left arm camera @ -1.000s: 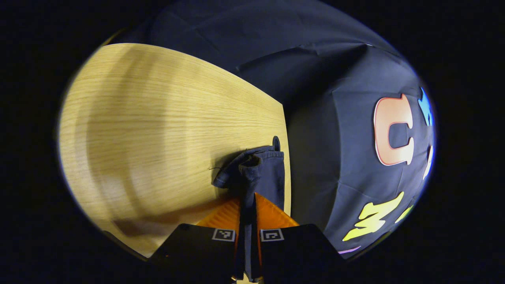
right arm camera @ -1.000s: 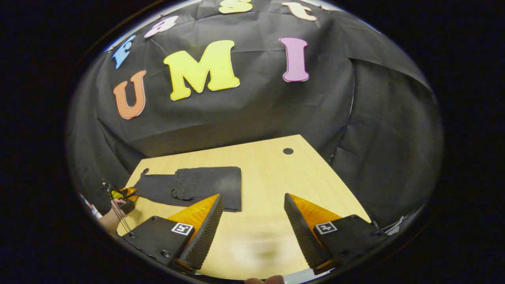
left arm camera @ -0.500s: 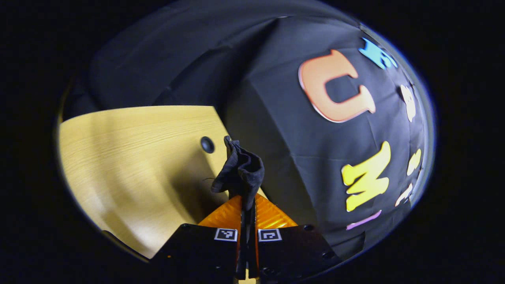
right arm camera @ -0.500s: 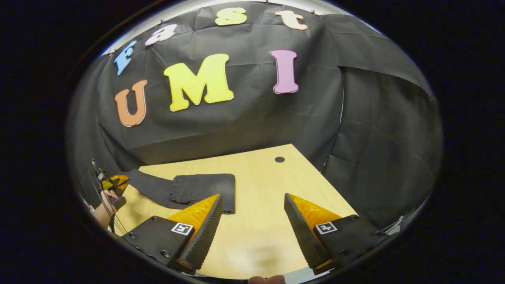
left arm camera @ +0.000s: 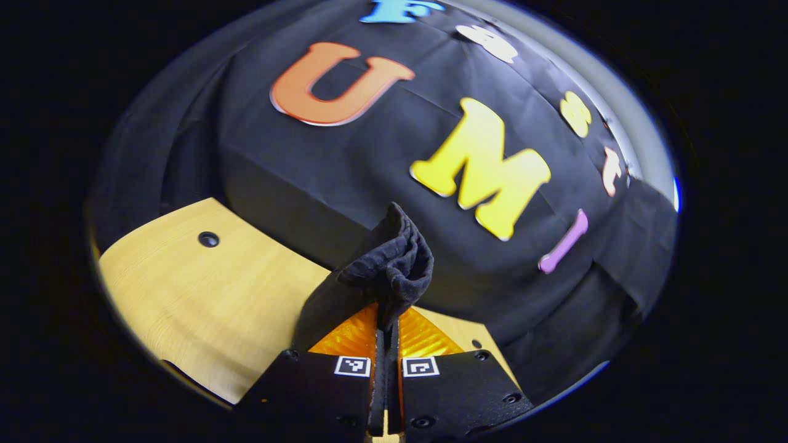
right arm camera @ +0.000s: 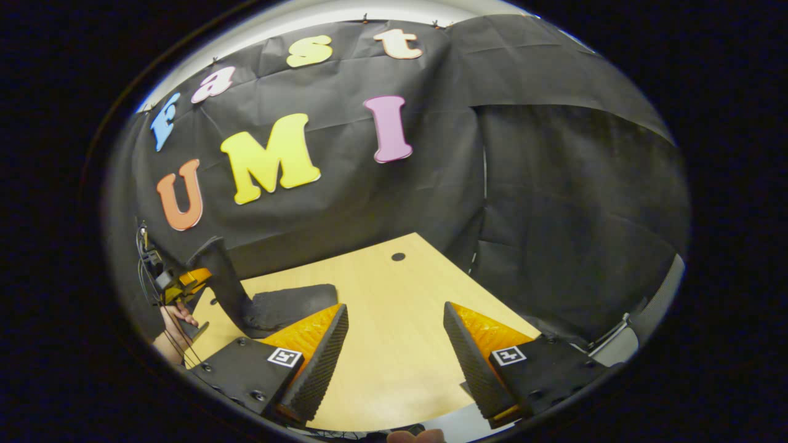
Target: Grasp the waist and the cuffs of the jeans and fold them to make the two legs overlap; first hold the waist and fold one-third of the jeans toward the cuffs, then hold the cuffs and fold the remaining one-third in the same direction to finish folding.
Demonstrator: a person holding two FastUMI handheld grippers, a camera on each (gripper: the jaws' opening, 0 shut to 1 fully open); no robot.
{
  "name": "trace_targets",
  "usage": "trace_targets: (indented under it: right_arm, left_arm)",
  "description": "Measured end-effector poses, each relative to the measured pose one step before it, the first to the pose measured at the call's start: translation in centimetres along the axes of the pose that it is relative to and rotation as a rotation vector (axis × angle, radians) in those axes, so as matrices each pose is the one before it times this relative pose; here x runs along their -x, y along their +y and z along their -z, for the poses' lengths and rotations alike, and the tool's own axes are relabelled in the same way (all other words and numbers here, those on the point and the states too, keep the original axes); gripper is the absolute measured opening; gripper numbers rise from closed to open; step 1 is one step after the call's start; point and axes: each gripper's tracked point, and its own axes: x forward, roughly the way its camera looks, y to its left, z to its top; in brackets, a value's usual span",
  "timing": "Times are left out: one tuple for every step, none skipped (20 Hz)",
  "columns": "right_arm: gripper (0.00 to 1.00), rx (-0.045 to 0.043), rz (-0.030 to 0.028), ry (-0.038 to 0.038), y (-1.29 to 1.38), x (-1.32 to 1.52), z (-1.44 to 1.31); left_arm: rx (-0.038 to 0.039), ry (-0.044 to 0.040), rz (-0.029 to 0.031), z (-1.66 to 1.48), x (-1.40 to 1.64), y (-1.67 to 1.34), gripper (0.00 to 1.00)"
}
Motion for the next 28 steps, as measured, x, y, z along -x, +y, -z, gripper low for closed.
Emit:
trace_targets:
  right_arm:
    - [0.95,-0.00101,0.02328,-0.00502,-0.580,0.088,-0.121]
    - [0.96,0.00118,0.02509,-0.00280,-0.689,0.049,-0.049]
    - [0.92,0.00087,0.02466,-0.00053,-0.644,-0.022,0.025]
    - [0.96,-0.00162,0.02390,0.00349,-0.613,-0.009,0.108]
    - [0.95,-0.00355,0.02078,0.00654,-0.619,0.040,0.124]
    - [0.96,-0.00597,0.01714,0.01175,-0.343,0.021,0.259]
    - [0.93,-0.00648,0.01335,0.01555,-0.309,0.195,0.257]
    - [0.93,-0.00659,0.01065,0.01466,-0.120,0.057,0.270]
    - [0.96,-0.00858,0.00724,0.01037,-0.158,0.242,0.183]
    - [0.93,-0.00601,0.00341,0.00956,0.097,0.046,0.148]
    - [0.96,-0.00214,0.00026,0.00817,-0.085,0.012,0.238]
    - [0.93,0.00420,-0.00152,0.00946,-0.063,-0.048,0.262]
    - [0.96,0.00523,-0.00318,0.00964,-0.003,0.002,0.163]
    - [0.96,0.00307,-0.00523,0.00752,0.021,0.137,0.099]
    - [0.93,0.00155,-0.00831,0.00231,0.216,0.010,-0.075]
    - [0.93,0.00627,-0.00770,0.00003,0.206,-0.119,-0.131]
    - [0.93,0.00875,-0.00752,-0.00339,0.063,-0.206,0.039]
    - [0.93,0.00520,-0.00782,-0.00361,0.076,-0.120,-0.120]
    - [0.93,-0.00085,-0.01035,-0.00160,0.231,-0.098,-0.090]
    - [0.93,0.00185,-0.01096,-0.00115,0.355,-0.058,-0.064]
    - [0.96,0.00798,-0.01265,-0.00015,0.326,-0.109,-0.019]
    - [0.96,0.01650,-0.01782,-0.00335,0.270,-0.113,-0.108]
    - [0.96,0.02056,-0.01579,-0.00842,0.245,-0.166,-0.249]
    - [0.93,0.01847,-0.01713,-0.01356,0.140,-0.214,-0.318]
    - [0.93,0.01980,-0.02576,-0.01664,0.513,-0.388,-0.529]
    - [0.93,0.02630,-0.02617,-0.02247,0.425,-0.396,-0.515]
    - [0.96,0.03150,-0.02865,-0.02749,0.534,-0.489,-0.739]
    - [0.93,0.03030,-0.03358,-0.03124,0.559,-0.569,-0.806]
  left_arm:
    - [-0.05326,0.01864,0.00272,1.704,-1.726,-0.746,0.05]
    - [-0.03920,0.01584,0.00100,1.890,-1.390,-0.716,0.05]
    - [-0.03198,0.01827,-0.00638,1.709,-1.283,-0.710,0.05]
    - [-0.03096,0.02239,-0.00658,1.744,-1.093,-0.481,0.05]
    - [-0.03084,0.02698,-0.00779,1.912,-0.956,-0.623,0.05]
    - [-0.01732,0.02896,-0.00800,1.777,-0.997,-0.437,0.05]
    - [-0.00735,0.02694,-0.01157,1.658,-0.638,-0.335,0.05]
    - [-0.01009,0.02025,-0.01523,1.013,-0.801,-0.073,0.05]
    - [-0.00740,0.01685,-0.01275,1.105,-0.480,-0.136,0.05]
    - [0.00446,0.01427,-0.00535,0.710,-0.459,-0.225,0.06]
    - [0.01059,0.01900,-0.00136,0.999,-0.181,-0.150,0.06]
    - [0.01282,0.01302,-0.00121,0.427,-0.270,0.042,0.09]
    - [0.00445,0.00701,-0.00769,0.339,-0.103,0.009,0.11]
    - [-0.00228,-0.00019,-0.00575,0.029,-0.086,-0.079,0.15]
    - [-0.00976,0.00117,-0.00745,0.114,0.030,-0.101,0.16]
    - [-0.00721,0.00436,0.00944,0.165,-0.037,-0.514,0.19]
    - [-0.01336,0.00806,0.00588,0.292,-0.005,-0.606,0.27]
    - [-0.01531,-0.00217,-0.00462,-0.089,0.162,-0.225,0.40]
    - [-0.01013,0.00294,0.00317,0.094,0.150,-0.382,0.57]
    - [0.00217,0.00278,0.01266,0.026,0.204,-0.516,0.68]
    - [0.00317,-0.00106,0.01231,-0.043,0.440,-0.573,0.69]
    - [-0.00203,-0.00014,-0.00100,-0.346,0.461,-0.254,0.86]
    - [0.00697,0.00336,0.01635,-0.107,0.684,-0.491,0.99]
    - [0.00424,-0.00343,0.00698,-0.551,0.848,-0.283,0.99]
    - [0.01012,-0.01962,0.00639,-1.029,1.223,-0.046,0.99]
    - [0.00835,-0.03171,0.01033,-1.641,1.256,-0.155,0.98]
    - [0.00006,-0.03609,0.00242,-1.903,1.513,0.217,0.98]
    - [-0.00926,-0.04384,0.00281,-2.442,1.433,0.325,0.98]
